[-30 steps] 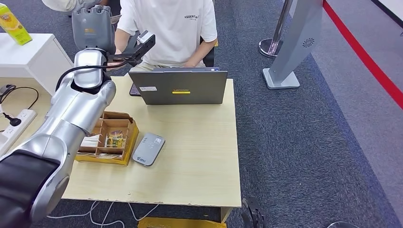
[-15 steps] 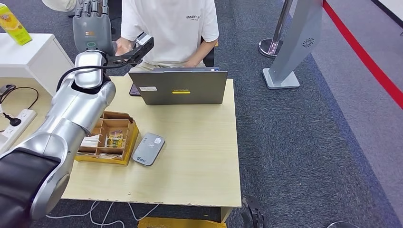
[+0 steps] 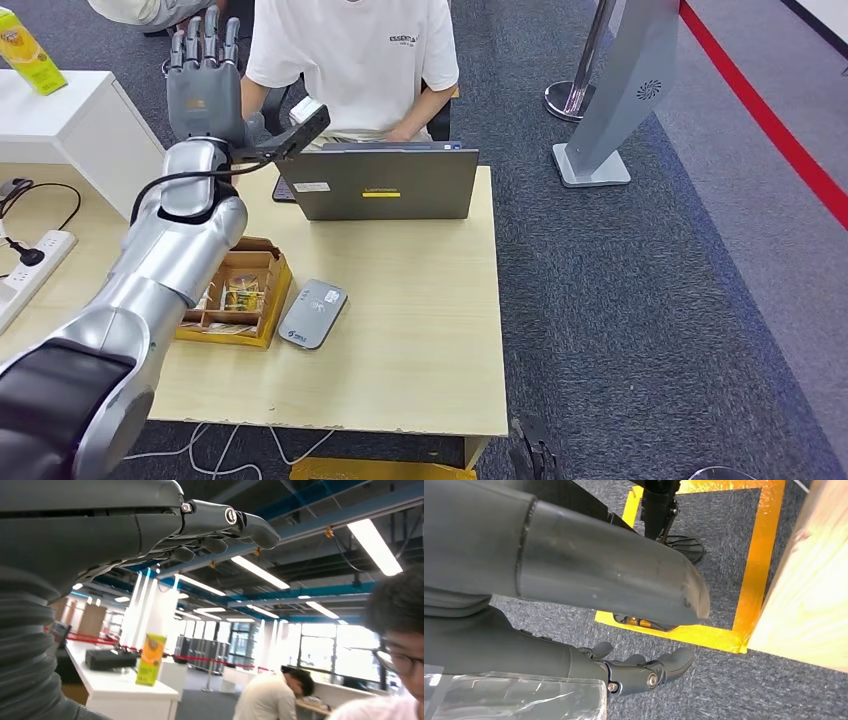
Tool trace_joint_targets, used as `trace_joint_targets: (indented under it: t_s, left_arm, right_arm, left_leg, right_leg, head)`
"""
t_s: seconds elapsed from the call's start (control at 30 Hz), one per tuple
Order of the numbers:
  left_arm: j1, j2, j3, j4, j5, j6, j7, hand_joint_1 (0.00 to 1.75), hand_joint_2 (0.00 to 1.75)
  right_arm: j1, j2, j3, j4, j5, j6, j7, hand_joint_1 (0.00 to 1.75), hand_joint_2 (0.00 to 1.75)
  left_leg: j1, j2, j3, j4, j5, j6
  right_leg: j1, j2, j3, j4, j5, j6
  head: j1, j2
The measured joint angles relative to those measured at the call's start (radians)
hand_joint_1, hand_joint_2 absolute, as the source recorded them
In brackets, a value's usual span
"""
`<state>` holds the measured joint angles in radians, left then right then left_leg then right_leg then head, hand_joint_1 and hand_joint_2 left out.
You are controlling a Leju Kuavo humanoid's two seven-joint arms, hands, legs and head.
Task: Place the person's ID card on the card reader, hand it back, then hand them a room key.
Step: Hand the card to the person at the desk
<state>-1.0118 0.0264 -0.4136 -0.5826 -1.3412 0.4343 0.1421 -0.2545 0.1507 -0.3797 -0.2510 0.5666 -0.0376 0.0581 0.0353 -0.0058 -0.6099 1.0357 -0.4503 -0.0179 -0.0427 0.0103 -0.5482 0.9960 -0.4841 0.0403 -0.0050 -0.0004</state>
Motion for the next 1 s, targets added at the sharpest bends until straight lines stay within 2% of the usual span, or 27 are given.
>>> trace_joint_targets:
  t_s: [0.07, 0.13, 0.3, 0.37, 0.47, 0.6, 0.73, 1.0]
  left_arm:
    - [0.098, 0.03, 0.001, -0.107, 0.044, -0.01, -0.037, 0.0, 1.75]
    - [0.234, 0.086, 0.001, -0.262, 0.086, -0.029, -0.065, 0.0, 1.75]
    - [0.656, 0.283, 0.007, -0.682, 0.12, -0.043, -0.082, 0.0, 1.75]
    - [0.802, 0.343, 0.019, -0.802, 0.105, -0.047, -0.084, 0.0, 1.75]
    - [0.945, 0.397, 0.043, -0.919, 0.076, -0.055, -0.086, 0.0, 1.75]
    - [1.069, 0.429, 0.08, -0.978, 0.049, -0.054, -0.07, 0.0, 1.75]
    - [1.131, 0.434, 0.136, -0.978, 0.048, -0.045, -0.061, 0.0, 1.75]
    - [1.155, 0.432, 0.189, -0.949, 0.052, -0.042, -0.061, 0.0, 1.75]
  right_arm:
    - [0.013, 0.0, -0.007, 0.0, -0.014, -0.006, -0.011, 0.0, 0.0]
    - [0.03, 0.0, -0.018, 0.0, -0.032, -0.014, -0.028, 0.0, 0.0]
    - [0.082, -0.011, -0.05, -0.001, -0.06, -0.022, -0.068, 0.0, 0.0]
    - [0.094, -0.017, -0.059, -0.002, -0.06, -0.022, -0.071, 0.0, 0.0]
    - [0.1, -0.024, -0.069, -0.003, -0.057, -0.02, -0.073, 0.0, 0.0]
    - [0.099, -0.029, -0.072, -0.005, -0.047, -0.015, -0.071, 0.0, 1.75]
    - [0.097, -0.034, -0.072, -0.009, -0.035, -0.006, -0.058, 0.0, 1.75]
    - [0.093, -0.038, -0.072, -0.014, -0.026, 0.001, -0.051, 0.0, 1.75]
  left_leg:
    - [0.0, 0.002, 0.001, -0.001, -0.001, 0.0]
    - [-0.001, 0.005, 0.003, -0.003, -0.002, -0.002]
    - [-0.001, 0.012, 0.006, -0.005, -0.007, -0.004]
    - [-0.001, 0.011, 0.005, -0.005, -0.007, -0.004]
    - [-0.001, 0.007, 0.003, -0.005, -0.008, -0.004]
    - [-0.001, 0.006, 0.003, -0.005, -0.007, -0.004]
    - [0.0, 0.005, 0.003, -0.005, -0.006, -0.004]
    - [0.0, 0.004, 0.003, -0.005, -0.006, -0.004]
  right_leg:
    - [0.0, 0.002, 0.0, 0.0, 0.0, 0.0]
    - [-0.001, 0.006, 0.0, 0.0, -0.001, 0.0]
    - [-0.001, 0.012, -0.002, 0.0, -0.005, -0.003]
    - [-0.001, 0.01, -0.003, -0.001, -0.007, -0.003]
    - [-0.001, 0.006, -0.002, -0.001, -0.008, -0.002]
    - [-0.001, 0.005, -0.002, -0.001, -0.008, -0.002]
    - [-0.001, 0.003, -0.001, -0.001, -0.007, -0.002]
    - [0.0, 0.002, -0.001, -0.001, -0.007, -0.003]
  head:
    - [0.0, 0.0]
    - [0.0, 0.0]
    - [-0.002, 0.0]
    - [-0.002, 0.0]
    - [-0.001, 0.0]
    - [-0.001, 0.0]
    - [-0.001, 0.0]
    - [-0.001, 0.0]
